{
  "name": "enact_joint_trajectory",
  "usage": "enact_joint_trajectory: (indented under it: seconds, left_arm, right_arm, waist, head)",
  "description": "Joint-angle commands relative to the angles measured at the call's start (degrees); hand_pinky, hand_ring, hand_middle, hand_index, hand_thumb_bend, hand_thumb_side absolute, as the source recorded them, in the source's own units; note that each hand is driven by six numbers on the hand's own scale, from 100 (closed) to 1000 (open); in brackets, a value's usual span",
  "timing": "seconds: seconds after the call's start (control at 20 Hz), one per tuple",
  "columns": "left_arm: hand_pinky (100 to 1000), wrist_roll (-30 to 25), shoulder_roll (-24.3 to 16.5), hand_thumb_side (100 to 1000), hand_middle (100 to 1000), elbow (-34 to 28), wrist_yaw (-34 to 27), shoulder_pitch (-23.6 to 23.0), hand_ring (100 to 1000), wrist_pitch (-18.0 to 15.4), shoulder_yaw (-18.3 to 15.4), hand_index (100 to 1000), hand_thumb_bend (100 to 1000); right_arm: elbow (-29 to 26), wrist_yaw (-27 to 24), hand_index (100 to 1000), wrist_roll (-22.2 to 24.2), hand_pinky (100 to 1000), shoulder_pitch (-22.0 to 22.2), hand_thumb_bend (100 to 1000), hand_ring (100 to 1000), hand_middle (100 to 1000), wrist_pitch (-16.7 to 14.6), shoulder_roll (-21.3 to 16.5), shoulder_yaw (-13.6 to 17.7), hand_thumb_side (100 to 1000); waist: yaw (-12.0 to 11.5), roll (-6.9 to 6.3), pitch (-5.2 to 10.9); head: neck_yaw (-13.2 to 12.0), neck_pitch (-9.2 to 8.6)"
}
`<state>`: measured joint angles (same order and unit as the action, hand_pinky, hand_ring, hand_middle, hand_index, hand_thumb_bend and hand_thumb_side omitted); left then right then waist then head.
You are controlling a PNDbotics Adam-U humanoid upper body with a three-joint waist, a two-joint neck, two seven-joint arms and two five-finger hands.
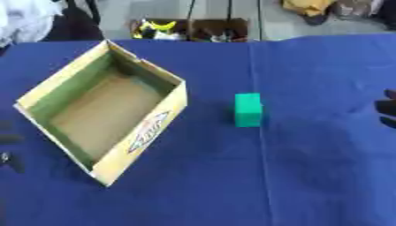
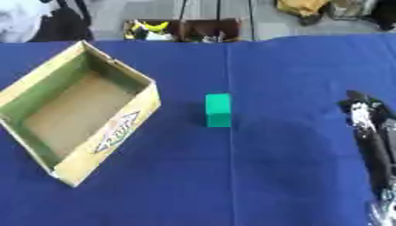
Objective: Pick up objects on the table and place them in the box.
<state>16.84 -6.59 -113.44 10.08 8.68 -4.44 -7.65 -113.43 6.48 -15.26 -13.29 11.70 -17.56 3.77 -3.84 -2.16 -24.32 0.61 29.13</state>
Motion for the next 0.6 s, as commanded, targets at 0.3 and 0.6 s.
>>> enact_joint_trajectory:
  seconds: [0.3, 0.6]
  left_arm:
    - [235, 0.0, -1.2, 898, 630, -1.2, -0.2, 0.2, 583, -0.2, -0.4, 857, 107]
    - [234, -0.3, -1.5, 897, 630, -1.2, -0.3, -0.1, 583, -0.1, 0.0, 857, 102]
  right_arm:
    - [-1.2, 2.1, 841, 1.0, 825, -2.2, 100, 822, 706, -1.6, -3.2, -0.3, 880]
    - [-1.2, 6.6, 851, 5.2, 804, -9.0, 100, 824, 739, -5.2, -10.3, -2.9, 951]
  waist:
    - [0.1, 0.12, 1.09]
    - [-0.7, 0.47, 1.82]
  head:
    - [0.1, -0.48]
    - [0.7, -0.23]
